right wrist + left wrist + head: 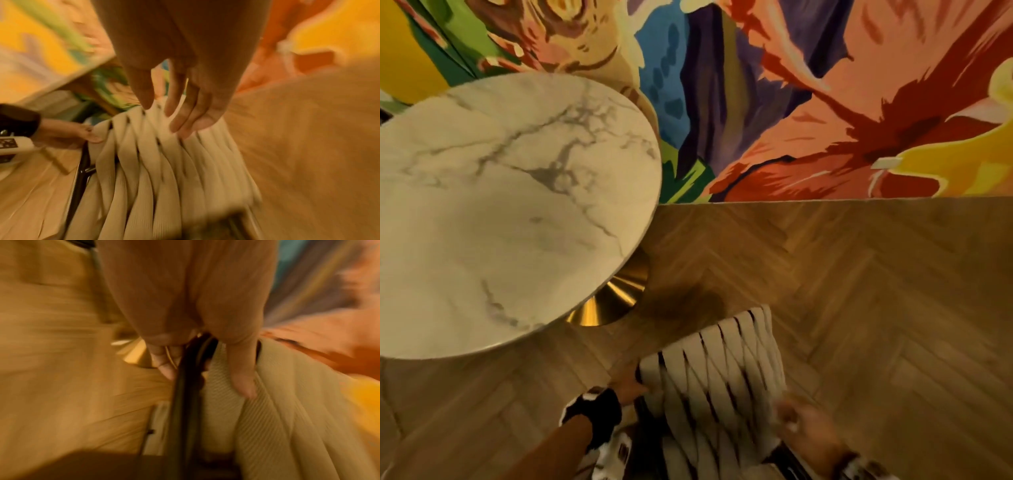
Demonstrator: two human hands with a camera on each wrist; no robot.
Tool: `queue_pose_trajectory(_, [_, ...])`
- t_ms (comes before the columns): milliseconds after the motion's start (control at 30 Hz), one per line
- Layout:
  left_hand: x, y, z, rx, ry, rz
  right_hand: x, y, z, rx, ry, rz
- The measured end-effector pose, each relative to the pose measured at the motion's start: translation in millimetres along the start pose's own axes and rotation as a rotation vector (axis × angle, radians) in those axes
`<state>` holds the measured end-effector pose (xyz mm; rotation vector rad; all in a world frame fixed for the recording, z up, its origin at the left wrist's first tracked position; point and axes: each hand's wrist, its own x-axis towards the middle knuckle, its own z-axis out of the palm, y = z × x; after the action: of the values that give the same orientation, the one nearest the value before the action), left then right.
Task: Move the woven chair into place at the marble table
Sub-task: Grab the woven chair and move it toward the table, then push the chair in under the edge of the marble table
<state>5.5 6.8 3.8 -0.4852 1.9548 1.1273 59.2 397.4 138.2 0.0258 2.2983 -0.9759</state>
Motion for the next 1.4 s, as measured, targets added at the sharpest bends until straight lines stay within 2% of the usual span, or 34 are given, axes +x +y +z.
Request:
queue_pose_trajectory(67, [-43, 28, 16, 0.043, -0.050, 0.070, 54, -74, 4, -0.173, -0.052, -0.081])
queue_pose_trajectory(100, [-58, 37, 23, 0.070, -0.065, 0.124, 78, -94, 0, -0.283, -0.123, -0.132])
queue_pose_trajectory(167, [-94, 61, 38, 0.158, -0.097, 0.225, 111, -109, -6, -0.520, -0.403, -0.171])
queue_pose_trajectory(233, [-121, 76, 38, 0.193, -0.102, 0.294, 114, -117, -9, -0.659, -0.647, -0.114])
queue_pose_trajectory(333, [-150, 106, 23, 0.177, -0.232, 0.394, 97, -114, -23, -0.659, -0.734, -0.134])
queue_pose_trajectory(433, [-157, 155, -4, 0.317, -0.312, 0.487, 77, -133, -66, -0.732, -0.641, -0.280])
queue_pose_trajectory(533, [-159, 212, -38, 0.395, -0.314, 0.533, 60, -157, -110, -0.827, -0.408, -0.426])
queue_pose_trajectory(633, [-163, 239, -59, 0.311, -0.236, 0.531, 50, -176, -147, -0.822, -0.179, -0.480])
queue_pose_trajectory(700, [-165, 239, -63, 0.255, -0.164, 0.511, 41, -176, -153, -0.831, -0.111, -0.445])
queue_pose_trajectory(800, [-156, 210, -56, 0.209, 0.020, 0.419, 36, -139, -126, -0.909, -0.088, -0.327])
queue_pose_trajectory(867, [-146, 172, -41, 0.193, 0.140, 0.250, 39, -97, -103, -0.913, -0.174, -0.246])
queue_pose_trajectory(933, [-147, 134, -20, 0.122, 0.106, 0.040, 49, -55, -86, -0.868, -0.221, -0.187])
queue_pose_trajectory(1033, [-164, 81, 21, 0.102, -0.039, -0.233, 54, -3, -80, -0.883, -0.240, -0.112])
queue_pose_trajectory(1167, [-176, 0, 58, 0.168, -0.118, -0.481, 45, 32, -75, -0.806, -0.259, -0.010])
queue_pose_trajectory(1233, [-176, -17, 69, 0.175, -0.161, -0.554, 36, 46, -74, -0.722, -0.237, 0.057])
queue_pose_trajectory(1300, [-175, -9, 73, 0.187, -0.210, -0.573, 24, 60, -74, -0.590, -0.228, 0.095])
queue_pose_trajectory(1333, [-176, 8, 73, 0.150, -0.185, -0.578, 17, 65, -76, -0.499, -0.193, 0.094])
queue_pose_trajectory(1400, [-170, 40, 66, -0.023, -0.030, -0.567, 2, 74, -87, -0.262, -0.028, 0.099])
